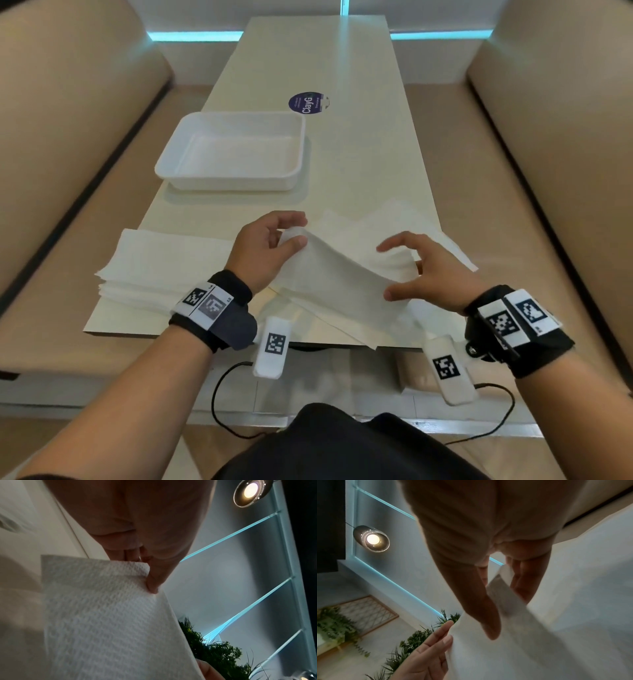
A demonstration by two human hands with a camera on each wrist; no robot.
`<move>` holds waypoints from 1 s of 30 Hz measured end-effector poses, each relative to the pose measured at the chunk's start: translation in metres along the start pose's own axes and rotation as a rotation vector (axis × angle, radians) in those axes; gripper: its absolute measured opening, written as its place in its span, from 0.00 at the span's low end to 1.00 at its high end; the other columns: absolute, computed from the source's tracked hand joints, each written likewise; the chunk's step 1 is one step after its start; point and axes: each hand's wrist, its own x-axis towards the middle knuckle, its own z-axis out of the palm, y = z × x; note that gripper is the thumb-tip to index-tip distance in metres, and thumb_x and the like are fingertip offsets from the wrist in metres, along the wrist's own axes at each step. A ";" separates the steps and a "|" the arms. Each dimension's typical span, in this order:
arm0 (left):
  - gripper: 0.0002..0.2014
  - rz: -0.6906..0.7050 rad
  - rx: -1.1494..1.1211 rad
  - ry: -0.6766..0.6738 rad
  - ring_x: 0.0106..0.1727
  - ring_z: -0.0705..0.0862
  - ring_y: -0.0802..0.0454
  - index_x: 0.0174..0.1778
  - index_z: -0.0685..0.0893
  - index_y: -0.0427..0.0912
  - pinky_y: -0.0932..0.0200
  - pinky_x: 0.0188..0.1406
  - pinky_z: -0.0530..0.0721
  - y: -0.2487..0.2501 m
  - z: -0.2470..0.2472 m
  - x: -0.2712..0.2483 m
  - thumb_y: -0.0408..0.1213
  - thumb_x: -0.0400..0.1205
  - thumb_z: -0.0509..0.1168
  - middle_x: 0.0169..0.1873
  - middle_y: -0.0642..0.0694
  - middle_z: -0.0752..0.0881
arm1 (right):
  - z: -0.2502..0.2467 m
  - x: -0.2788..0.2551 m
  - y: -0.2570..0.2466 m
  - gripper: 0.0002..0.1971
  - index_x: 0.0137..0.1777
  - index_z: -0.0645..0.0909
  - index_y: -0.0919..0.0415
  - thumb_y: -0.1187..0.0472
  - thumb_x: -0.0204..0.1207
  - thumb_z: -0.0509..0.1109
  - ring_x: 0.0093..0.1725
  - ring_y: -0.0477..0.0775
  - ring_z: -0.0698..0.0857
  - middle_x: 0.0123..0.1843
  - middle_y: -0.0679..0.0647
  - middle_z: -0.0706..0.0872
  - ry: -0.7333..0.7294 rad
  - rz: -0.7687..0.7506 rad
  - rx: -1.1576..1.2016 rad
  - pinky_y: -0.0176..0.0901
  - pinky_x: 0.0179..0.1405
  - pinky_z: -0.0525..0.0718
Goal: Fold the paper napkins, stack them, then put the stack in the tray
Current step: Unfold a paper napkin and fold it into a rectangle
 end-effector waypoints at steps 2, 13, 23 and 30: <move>0.16 0.014 0.034 -0.002 0.52 0.86 0.49 0.59 0.86 0.50 0.46 0.62 0.83 0.000 -0.002 -0.002 0.31 0.77 0.73 0.50 0.54 0.90 | -0.001 -0.001 0.000 0.19 0.49 0.84 0.41 0.62 0.62 0.82 0.45 0.63 0.86 0.60 0.51 0.84 0.009 -0.016 0.040 0.58 0.53 0.86; 0.04 0.031 0.368 -0.157 0.55 0.79 0.65 0.42 0.86 0.54 0.70 0.53 0.71 0.016 -0.021 -0.016 0.46 0.76 0.74 0.49 0.63 0.86 | -0.026 -0.012 -0.001 0.09 0.43 0.86 0.49 0.45 0.74 0.72 0.42 0.47 0.84 0.42 0.50 0.90 0.039 -0.003 0.052 0.48 0.48 0.79; 0.10 -0.270 0.337 -0.235 0.35 0.86 0.53 0.42 0.82 0.43 0.59 0.38 0.81 -0.022 0.017 0.010 0.47 0.79 0.71 0.35 0.47 0.88 | -0.020 0.023 0.017 0.07 0.51 0.82 0.54 0.52 0.77 0.70 0.47 0.59 0.85 0.46 0.58 0.87 0.098 0.239 -0.213 0.56 0.52 0.82; 0.11 -0.237 0.667 -0.232 0.36 0.77 0.54 0.48 0.78 0.49 0.57 0.38 0.73 -0.044 0.038 0.010 0.52 0.80 0.67 0.33 0.55 0.78 | 0.062 0.019 -0.029 0.27 0.83 0.56 0.53 0.54 0.85 0.54 0.83 0.59 0.56 0.84 0.52 0.60 -0.025 -0.075 -0.717 0.55 0.79 0.59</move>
